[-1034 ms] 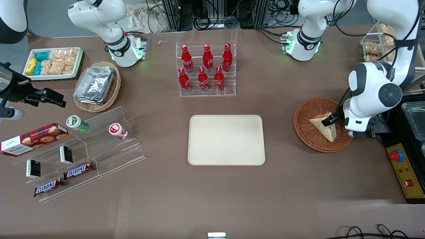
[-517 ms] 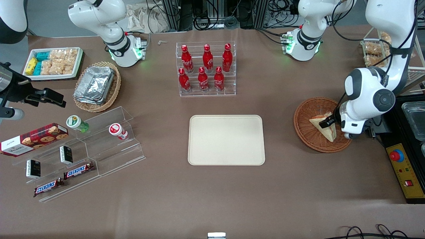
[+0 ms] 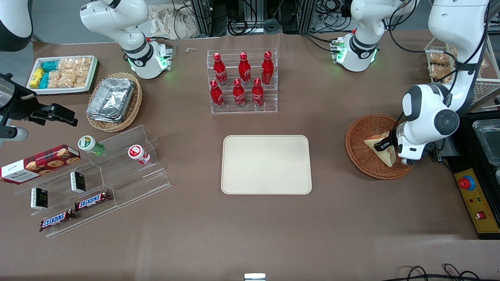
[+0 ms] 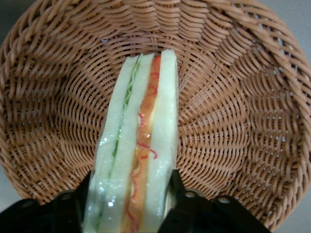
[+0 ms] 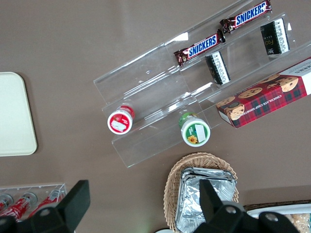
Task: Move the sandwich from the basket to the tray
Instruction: 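Lower the left gripper and close it on the sandwich, then lift the sandwich out of the basket with the left gripper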
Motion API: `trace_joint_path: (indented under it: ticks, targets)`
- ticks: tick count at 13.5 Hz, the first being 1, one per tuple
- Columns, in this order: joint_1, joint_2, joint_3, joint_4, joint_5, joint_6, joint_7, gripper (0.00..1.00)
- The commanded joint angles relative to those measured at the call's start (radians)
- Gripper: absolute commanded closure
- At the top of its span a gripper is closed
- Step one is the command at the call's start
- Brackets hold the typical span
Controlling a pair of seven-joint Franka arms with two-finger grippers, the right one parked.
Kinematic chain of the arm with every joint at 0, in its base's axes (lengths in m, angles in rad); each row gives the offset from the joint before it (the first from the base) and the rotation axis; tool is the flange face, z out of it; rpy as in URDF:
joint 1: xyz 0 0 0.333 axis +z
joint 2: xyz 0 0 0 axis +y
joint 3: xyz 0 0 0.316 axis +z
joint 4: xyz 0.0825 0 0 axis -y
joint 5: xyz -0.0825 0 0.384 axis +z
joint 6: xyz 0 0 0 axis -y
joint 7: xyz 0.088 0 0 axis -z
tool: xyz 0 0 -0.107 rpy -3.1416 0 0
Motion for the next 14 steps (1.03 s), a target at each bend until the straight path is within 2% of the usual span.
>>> trace_joint_path:
  ticks: [1,6,11,14]
  targets:
    - [-0.007,-0.011,-0.003,0.029,0.011,-0.027,-0.038,1.0]
    - [-0.017,-0.023,-0.009,0.164,0.016,-0.229,-0.032,1.0]
    - [-0.017,-0.029,-0.034,0.441,0.019,-0.579,0.035,1.0]
    - [-0.017,-0.031,-0.035,0.564,0.017,-0.697,0.077,1.0]
